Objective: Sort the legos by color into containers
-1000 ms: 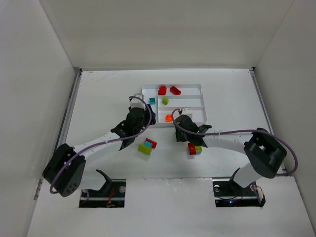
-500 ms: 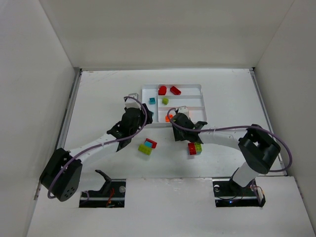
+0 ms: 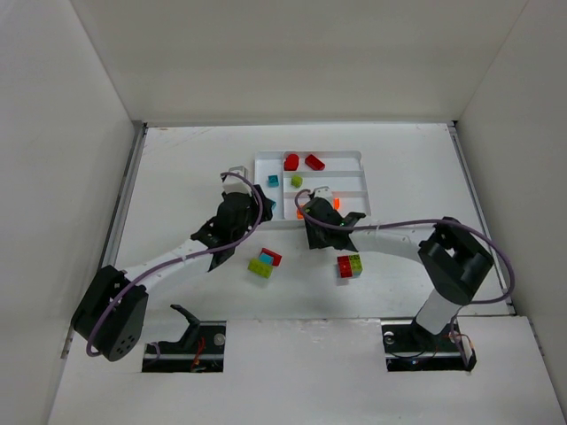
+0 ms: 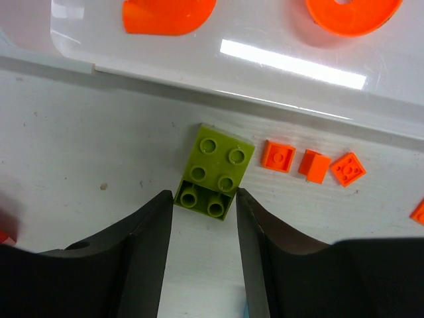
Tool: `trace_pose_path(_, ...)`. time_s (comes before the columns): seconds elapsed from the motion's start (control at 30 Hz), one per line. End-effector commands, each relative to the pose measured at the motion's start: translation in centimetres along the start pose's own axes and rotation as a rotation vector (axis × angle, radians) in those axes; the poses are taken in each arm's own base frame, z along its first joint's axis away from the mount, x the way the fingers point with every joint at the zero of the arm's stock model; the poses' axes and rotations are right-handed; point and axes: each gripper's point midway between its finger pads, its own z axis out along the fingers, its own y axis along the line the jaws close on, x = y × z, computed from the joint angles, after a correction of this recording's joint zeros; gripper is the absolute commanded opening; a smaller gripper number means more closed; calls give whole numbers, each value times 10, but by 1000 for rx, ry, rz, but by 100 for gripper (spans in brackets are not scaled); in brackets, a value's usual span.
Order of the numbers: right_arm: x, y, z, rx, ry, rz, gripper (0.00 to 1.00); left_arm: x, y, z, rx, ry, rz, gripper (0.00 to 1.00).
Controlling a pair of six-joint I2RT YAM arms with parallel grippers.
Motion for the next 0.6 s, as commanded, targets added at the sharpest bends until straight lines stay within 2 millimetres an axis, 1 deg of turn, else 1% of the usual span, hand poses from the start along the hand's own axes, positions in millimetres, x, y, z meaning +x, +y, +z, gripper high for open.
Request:
trace_pose_path(0.0, -18, 8, 2, -13, -19, 4, 48, -7, 0, 1, 12, -32, -22, 49)
trace_pose_path(0.07, -16, 6, 5, 5, -10, -2, 48, -8, 0, 0, 13, -36, -23, 49)
trace_pose_path(0.1, -17, 6, 6, 8, -12, -1, 45, -8, 0, 0, 13, -37, -24, 49)
trace_pose_path(0.2, -21, 5, 6, 18, -26, 12, 32, -9, 0, -1, 17, -44, -26, 49)
trace_pose_path(0.27, -22, 2, 5, 33, -40, 21, 25, -8, 0, -1, 17, -44, -26, 49)
trace_pose_path(0.33, -22, -3, 0, 45, -50, 29, 23, -7, 0, 0, 16, -39, -24, 49)
trace_pose_path(0.37, -23, -6, -4, 49, -59, 34, 23, -7, 0, 1, 16, -39, -24, 49)
trace_pose_path(0.43, -24, -6, -18, 32, -84, 48, 23, -7, 0, 1, 15, -38, -24, 49)
trace_pose_path(0.5, -26, -2, -39, -10, -120, 67, 23, -8, 0, 0, 17, -41, -25, 49)
trace_pose_path(0.57, -31, 0, -55, -47, -147, 88, 23, -9, -1, 0, 19, -44, -26, 49)
